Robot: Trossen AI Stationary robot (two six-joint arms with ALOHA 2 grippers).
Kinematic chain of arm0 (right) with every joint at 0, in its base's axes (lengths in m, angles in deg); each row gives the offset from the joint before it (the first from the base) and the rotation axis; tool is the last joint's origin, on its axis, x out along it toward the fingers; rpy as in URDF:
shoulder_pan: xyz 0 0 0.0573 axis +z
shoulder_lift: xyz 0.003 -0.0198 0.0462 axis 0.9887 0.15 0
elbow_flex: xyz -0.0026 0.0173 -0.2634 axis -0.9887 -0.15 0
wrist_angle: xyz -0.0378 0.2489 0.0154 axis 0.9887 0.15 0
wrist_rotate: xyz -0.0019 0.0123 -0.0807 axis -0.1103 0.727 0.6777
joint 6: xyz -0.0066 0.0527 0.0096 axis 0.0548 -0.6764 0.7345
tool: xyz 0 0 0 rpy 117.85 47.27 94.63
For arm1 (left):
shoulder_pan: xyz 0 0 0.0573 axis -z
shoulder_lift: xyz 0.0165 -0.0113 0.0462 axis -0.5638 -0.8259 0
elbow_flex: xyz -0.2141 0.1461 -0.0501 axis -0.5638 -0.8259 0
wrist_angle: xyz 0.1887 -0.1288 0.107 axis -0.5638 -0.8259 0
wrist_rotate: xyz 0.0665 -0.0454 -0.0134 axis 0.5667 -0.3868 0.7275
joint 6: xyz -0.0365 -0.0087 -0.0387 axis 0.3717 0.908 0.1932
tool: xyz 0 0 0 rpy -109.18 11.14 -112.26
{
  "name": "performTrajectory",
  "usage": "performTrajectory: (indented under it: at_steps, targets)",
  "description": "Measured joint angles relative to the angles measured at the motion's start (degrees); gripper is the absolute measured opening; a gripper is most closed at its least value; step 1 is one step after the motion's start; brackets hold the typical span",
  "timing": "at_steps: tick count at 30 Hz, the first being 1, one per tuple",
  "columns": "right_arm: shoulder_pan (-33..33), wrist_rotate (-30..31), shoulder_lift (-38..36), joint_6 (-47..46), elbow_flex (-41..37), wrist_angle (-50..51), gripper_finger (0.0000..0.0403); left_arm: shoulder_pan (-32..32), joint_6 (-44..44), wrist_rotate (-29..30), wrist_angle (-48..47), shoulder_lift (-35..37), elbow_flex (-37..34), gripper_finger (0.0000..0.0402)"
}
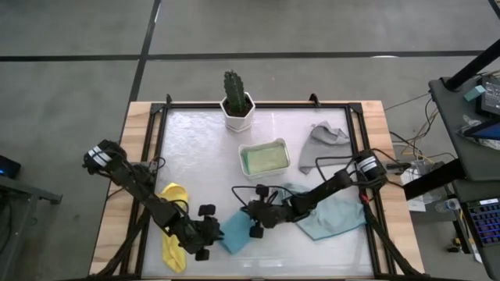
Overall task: Fold microfiber towels
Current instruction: Fold the dark blue towel
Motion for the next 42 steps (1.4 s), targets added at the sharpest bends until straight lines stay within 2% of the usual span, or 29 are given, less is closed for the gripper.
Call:
performTrajectory:
  at_steps: [7, 13, 16, 22, 27, 35, 42]
  targets:
    - [3.53, 2.89, -2.26, 0.88, -0.02, -0.9, 0.0008, 0.0, -0.32, 4.44, 3.85, 1.74, 0.51, 0.0051]
    - [5.22, 5.68, 1.65, 0.84, -0.02, -11.1, 0.0008, 0.02, -4.72, 8.83, 18.75, -2.72, 1.12, 0.0051]
    - [5.31, 5.75, 4.79, 0.82, -0.02, -15.78, 0.0008, 0.3, -4.6, 8.99, 23.97, -6.38, 1.86, 0.0051]
    - [5.33, 5.78, 10.15, 0.06, 0.04, -24.72, 0.0009, 1.76, -3.02, 8.69, 23.49, -15.59, 5.6, 0.0051]
    - [5.15, 6.02, 12.3, -1.64, 0.09, -25.25, 0.0009, 2.56, -1.41, 8.4, 23.33, -20.77, 6.85, 0.0051]
    - [4.97, 11.3, 12.85, -2.75, 0.15, -20.76, 0.0009, 3.37, 1.5, 8.17, 22.64, -21.48, 6.93, 0.0051]
    - [4.64, 11.69, 12.6, -2.73, 0.15, -19.88, 0.0009, 3.64, 1.5, 5.94, 21.34, -19.4, 6.97, 0.0051]
